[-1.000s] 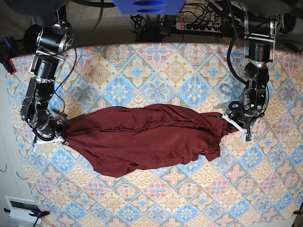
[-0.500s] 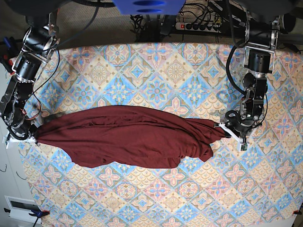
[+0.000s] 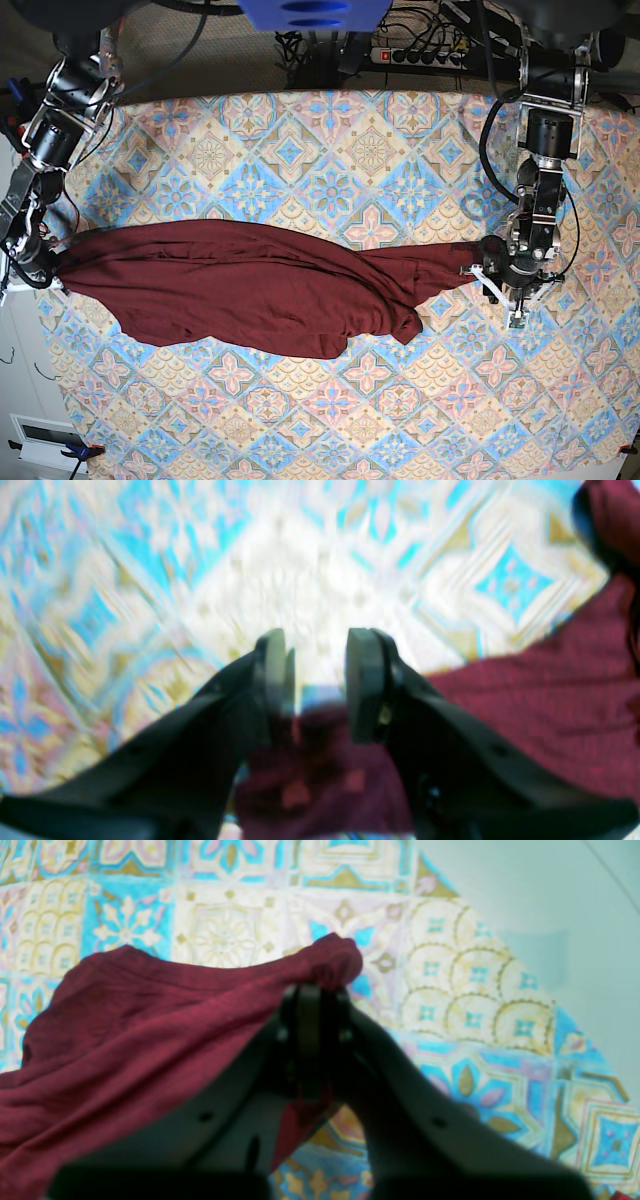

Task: Layout the t-shirt on the table in an organized manner, then fold the t-shirt properly
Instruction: 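Release with the left gripper and lift a sleeve toward the collar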

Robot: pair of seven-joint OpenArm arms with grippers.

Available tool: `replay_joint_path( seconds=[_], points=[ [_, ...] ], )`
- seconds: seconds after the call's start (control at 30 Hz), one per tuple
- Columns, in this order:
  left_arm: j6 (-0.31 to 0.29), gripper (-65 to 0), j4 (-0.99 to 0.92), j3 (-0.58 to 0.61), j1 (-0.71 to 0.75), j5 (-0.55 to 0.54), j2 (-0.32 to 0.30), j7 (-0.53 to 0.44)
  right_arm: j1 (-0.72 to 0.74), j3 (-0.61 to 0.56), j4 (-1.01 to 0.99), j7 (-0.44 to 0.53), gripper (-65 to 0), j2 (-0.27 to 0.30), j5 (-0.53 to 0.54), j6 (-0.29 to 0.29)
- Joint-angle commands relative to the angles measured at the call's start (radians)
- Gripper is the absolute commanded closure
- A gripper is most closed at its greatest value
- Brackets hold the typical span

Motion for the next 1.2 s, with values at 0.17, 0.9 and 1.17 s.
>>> replay_joint_path(
  seconds=[0.17, 0.9, 1.17],
  points=[
    [0.008, -28.2, 0.015, -0.01, -0.067, -0.116, 0.001, -0.005, -0.027, -0.001, 0.024, 0.019, -0.5, 0.023, 0.002, 0.004],
    [0.008, -34.2, 0.165, 0.094, -0.008, -0.46, 0.227, 0.231, -0.073, -0.141, 0.09, -0.006, -0.7, -0.076, 0.069, 0.004],
    [0.006, -24.2, -0.03, 0.105, -0.049, -0.46, 0.29, 0.228, -0.072, -0.141, 0.083, -0.001, -0.7, -0.081, 0.069, 0.004]
  ],
)
